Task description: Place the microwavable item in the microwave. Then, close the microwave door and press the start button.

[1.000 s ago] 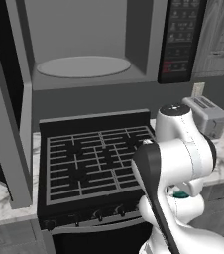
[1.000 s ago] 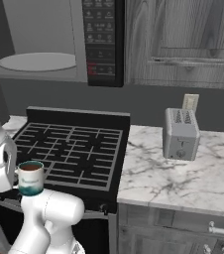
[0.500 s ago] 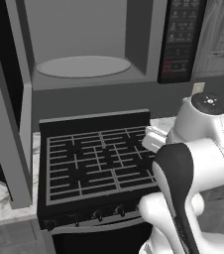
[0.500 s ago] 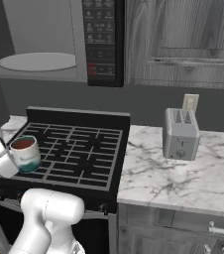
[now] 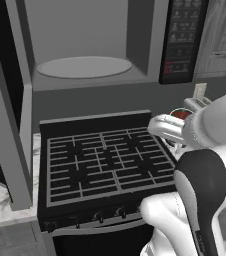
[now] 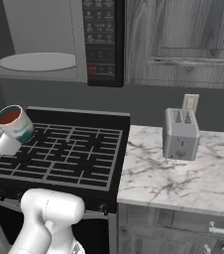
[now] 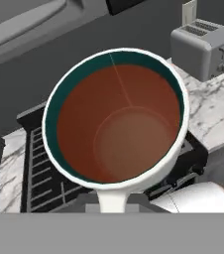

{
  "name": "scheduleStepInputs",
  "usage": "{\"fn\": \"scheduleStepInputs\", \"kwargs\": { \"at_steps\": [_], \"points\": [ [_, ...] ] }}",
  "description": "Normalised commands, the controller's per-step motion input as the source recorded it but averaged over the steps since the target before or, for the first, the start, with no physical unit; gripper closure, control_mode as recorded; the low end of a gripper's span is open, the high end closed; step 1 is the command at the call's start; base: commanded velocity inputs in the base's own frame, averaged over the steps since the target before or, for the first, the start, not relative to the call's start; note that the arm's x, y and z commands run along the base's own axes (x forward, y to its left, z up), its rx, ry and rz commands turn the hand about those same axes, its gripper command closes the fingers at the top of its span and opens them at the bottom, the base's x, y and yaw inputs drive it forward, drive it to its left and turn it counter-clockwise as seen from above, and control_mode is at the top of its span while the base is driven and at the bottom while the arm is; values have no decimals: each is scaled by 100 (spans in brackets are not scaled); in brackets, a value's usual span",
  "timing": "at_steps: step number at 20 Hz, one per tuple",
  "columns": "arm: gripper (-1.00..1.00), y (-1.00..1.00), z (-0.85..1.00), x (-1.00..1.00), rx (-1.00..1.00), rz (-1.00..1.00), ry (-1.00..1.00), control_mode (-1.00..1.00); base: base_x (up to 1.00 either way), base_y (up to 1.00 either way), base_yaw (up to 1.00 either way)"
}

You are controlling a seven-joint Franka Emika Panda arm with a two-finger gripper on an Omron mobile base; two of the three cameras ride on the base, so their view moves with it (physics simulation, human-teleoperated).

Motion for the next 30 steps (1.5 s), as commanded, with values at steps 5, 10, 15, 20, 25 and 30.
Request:
{"fn": "scheduleStepInputs", "kwargs": {
  "at_steps": [5, 10, 15, 20, 25, 30],
  "points": [
    [100, 24, 82, 4, -11, 20, -33, -100, 0, 0, 0],
    [100, 31, 76, 24, -3, 22, -14, -100, 0, 0, 0],
    [100, 20, 60, 51, 0, 16, 0, -100, 0, 0, 0],
    [100, 7, 46, 53, 0, 13, 0, -100, 0, 0, 0],
    [100, 4, -2, 52, -5, 1, 3, -100, 0, 0, 0],
    [100, 8, -13, 65, -7, 0, 10, -100, 0, 0, 0]
  ]
}}
